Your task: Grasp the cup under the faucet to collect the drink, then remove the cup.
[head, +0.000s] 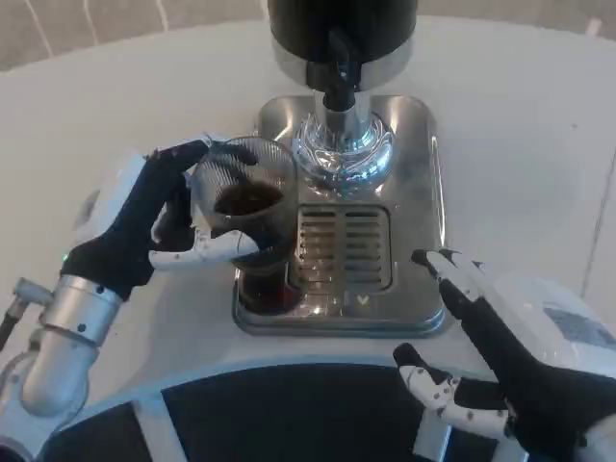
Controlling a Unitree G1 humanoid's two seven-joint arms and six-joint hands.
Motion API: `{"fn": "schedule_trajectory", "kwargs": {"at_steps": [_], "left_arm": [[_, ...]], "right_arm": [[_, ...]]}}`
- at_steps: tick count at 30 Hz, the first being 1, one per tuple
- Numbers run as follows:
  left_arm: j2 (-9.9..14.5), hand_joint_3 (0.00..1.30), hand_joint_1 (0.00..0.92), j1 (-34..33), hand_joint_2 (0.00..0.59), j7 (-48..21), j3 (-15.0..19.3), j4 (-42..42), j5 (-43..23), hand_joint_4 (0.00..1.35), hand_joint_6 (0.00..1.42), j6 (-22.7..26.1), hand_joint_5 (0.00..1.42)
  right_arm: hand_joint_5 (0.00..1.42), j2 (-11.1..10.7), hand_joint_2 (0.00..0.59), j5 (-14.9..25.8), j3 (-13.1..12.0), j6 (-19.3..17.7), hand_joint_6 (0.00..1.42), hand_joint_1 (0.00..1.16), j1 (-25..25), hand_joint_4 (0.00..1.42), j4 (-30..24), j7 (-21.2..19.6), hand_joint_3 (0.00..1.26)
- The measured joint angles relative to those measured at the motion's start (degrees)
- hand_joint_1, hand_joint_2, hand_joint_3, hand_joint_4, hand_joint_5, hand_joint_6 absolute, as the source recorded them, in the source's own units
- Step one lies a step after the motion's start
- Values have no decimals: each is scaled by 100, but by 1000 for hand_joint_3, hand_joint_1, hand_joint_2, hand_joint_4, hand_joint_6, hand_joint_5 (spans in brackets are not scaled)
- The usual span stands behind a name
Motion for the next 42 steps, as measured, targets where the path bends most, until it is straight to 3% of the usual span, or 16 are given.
{"fn": "schedule_trajectory", "kwargs": {"at_steps": [6, 17, 29, 42], "left_arm": [[181, 967, 616, 276, 32, -330, 134, -200, -111, 1152, 1424, -167, 1362], [449, 967, 616, 854, 15, -1139, 447, -808, -775, 1169, 1424, -317, 1376], [557, 967, 625, 1748, 2, -1809, 827, -1924, -1242, 1182, 1424, -301, 1376], [560, 982, 629, 2596, 0, -2124, 1079, -3172, -1476, 1183, 1424, -6, 1376]], "right_arm": [[0, -126, 469, 75, -47, -21, 0, 482, -170, 0, 5, 0, 37], [0, -554, 470, 331, -202, -31, 0, 455, -453, 0, 62, 3, 24], [0, -916, 470, 473, -195, -159, 0, 446, -702, 0, 97, 10, 12], [0, -971, 483, 461, -63, -357, 0, 430, -648, 0, 15, 10, 5]]}}
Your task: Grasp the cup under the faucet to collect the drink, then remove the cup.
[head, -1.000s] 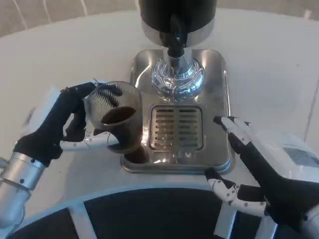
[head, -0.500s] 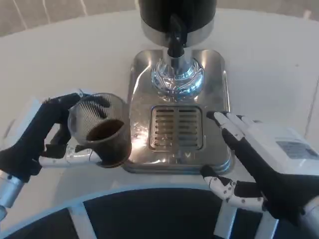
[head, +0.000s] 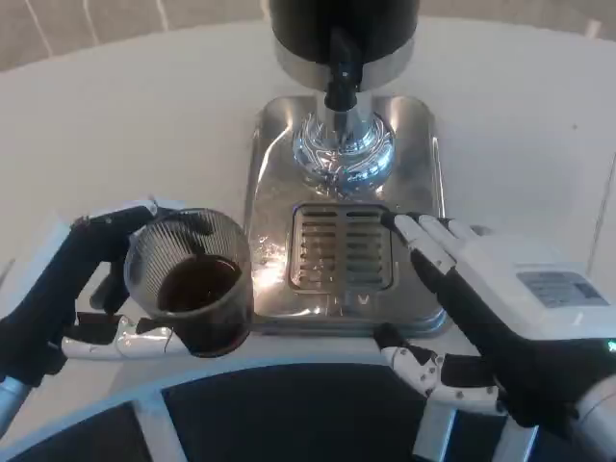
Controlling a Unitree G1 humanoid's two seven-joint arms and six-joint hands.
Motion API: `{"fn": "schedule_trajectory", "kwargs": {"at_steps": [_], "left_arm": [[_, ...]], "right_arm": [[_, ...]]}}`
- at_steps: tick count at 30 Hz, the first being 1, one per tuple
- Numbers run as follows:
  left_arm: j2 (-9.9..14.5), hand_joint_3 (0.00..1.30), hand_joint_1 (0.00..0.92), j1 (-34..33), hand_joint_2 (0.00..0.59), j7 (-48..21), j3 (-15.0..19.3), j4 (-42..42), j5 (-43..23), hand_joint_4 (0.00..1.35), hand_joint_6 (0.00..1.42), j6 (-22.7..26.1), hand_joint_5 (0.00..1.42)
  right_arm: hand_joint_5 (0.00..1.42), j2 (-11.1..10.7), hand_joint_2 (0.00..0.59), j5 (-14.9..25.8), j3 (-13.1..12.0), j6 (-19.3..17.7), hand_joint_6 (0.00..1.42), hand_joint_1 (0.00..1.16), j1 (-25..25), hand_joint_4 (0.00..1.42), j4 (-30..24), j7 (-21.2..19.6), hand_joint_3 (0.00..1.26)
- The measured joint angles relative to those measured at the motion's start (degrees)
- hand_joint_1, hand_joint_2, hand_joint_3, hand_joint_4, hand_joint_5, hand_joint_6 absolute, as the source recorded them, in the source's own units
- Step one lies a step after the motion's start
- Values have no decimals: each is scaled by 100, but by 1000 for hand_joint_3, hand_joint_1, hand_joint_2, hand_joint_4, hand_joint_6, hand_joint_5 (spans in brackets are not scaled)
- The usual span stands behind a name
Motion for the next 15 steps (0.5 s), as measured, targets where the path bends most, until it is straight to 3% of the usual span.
{"fn": "schedule_trajectory", "kwargs": {"at_steps": [15], "left_arm": [[-12, 982, 639, 616, 0, -331, 145, -1042, -207, 1169, 1424, 281, 1363]], "right_arm": [[0, 94, 492, -594, 531, -461, 0, 428, 471, 0, -142, 106, 0]]}}
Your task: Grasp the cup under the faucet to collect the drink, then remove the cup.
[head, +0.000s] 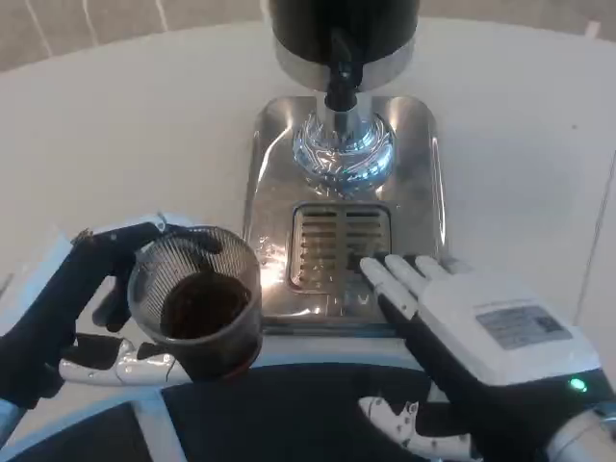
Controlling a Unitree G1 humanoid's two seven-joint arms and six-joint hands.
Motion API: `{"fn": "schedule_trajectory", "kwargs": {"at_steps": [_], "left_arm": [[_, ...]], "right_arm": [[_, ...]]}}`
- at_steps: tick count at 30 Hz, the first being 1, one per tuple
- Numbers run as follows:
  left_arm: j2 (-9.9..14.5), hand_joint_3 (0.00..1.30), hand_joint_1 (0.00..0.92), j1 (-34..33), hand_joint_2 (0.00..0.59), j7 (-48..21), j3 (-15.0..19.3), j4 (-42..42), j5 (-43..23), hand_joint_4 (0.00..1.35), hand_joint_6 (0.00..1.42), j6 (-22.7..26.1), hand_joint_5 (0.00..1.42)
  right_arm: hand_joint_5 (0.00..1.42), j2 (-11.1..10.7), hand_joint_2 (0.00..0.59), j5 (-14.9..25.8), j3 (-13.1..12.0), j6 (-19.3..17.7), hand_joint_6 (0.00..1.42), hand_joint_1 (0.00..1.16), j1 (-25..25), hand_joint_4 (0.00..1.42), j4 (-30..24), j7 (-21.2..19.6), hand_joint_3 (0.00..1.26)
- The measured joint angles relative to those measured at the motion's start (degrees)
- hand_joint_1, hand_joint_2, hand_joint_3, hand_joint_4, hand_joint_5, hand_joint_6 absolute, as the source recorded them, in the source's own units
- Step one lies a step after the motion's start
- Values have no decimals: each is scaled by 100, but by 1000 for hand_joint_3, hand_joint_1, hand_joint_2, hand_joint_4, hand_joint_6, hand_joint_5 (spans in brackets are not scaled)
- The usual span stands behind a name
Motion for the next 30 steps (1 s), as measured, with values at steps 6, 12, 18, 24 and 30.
{"fn": "schedule_trajectory", "kwargs": {"at_steps": [6, 12, 18, 24, 30], "left_arm": [[-27, 982, 642, 120, 0, -138, 2, -201, -137, 1169, 1424, 51, 1362], [-44, 976, 643, 333, 0, -258, 4, -336, -146, 1169, 1424, 55, 1362], [-44, 980, 647, 464, 0, -273, 34, -412, -166, 1169, 1424, 57, 1362], [-66, 982, 650, 547, 0, -273, 45, -488, -172, 1169, 1424, 98, 1362], [-115, 979, 651, 695, 0, -282, 45, -598, -176, 1169, 1424, 176, 1362]], "right_arm": [[0, 178, 492, -197, 72, -119, 0, 428, 251, 0, -232, 70, 0], [0, 398, 492, -366, 115, -228, 0, 428, 510, 0, -353, 110, 0], [0, 617, 492, -521, 179, -303, 0, 428, 566, 0, -359, 118, 0], [0, 744, 492, -587, 203, -360, 0, 428, 676, 0, -360, 118, 0], [0, 814, 492, -592, 186, -416, 0, 428, 772, 0, -381, 122, 0]]}}
